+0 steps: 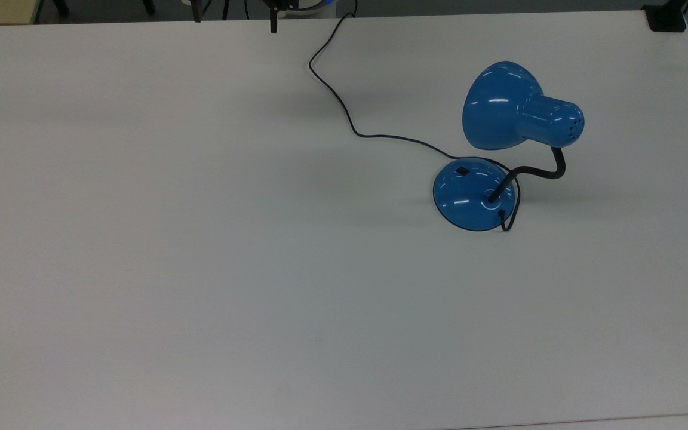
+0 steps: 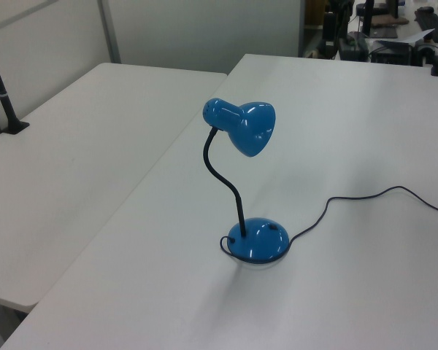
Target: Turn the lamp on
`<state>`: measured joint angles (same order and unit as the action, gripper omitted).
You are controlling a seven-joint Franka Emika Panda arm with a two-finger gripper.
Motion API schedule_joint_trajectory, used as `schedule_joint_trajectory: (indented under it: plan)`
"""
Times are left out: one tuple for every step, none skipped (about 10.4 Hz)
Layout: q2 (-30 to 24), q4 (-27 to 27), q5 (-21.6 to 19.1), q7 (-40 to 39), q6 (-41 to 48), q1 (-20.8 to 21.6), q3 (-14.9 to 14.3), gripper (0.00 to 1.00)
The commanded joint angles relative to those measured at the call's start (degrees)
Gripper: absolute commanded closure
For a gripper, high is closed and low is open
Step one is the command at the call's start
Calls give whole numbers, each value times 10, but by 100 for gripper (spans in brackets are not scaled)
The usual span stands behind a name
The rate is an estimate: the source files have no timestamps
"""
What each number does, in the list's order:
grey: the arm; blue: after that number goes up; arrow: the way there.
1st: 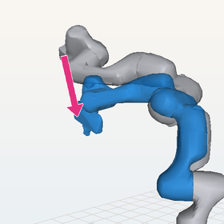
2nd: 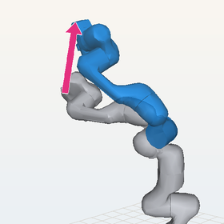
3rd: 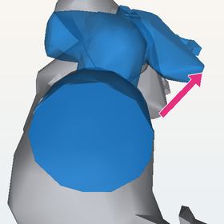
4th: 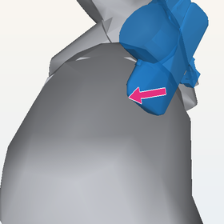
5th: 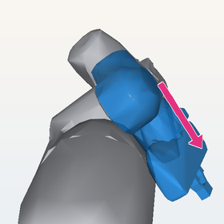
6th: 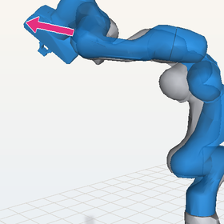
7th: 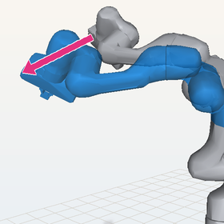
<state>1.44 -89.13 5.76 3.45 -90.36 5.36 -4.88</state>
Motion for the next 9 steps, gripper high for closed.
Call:
schedule_joint_trajectory:
  plan:
    - [-6, -3, -12, -14, 5, -1, 0, 0]
    - [-6, -3, -12, -14, 5, -1, 0, 0]
    - [-5, -3, -12, -14, 5, -1, 0, 0]
    - [-6, -4, -12, -15, 7, 0, 0, 0]
    - [-6, -5, -11, -23, 10, 2, 1, 9]
    - [-6, -5, -11, -27, 10, 0, 2, 30]
    - [-6, -6, -12, -32, 10, 0, 2, 55]
    - [-6, -6, -13, -32, 8, 2, 2, 79]
    - [-4, -6, -18, -32, 6, 3, 2, 95]
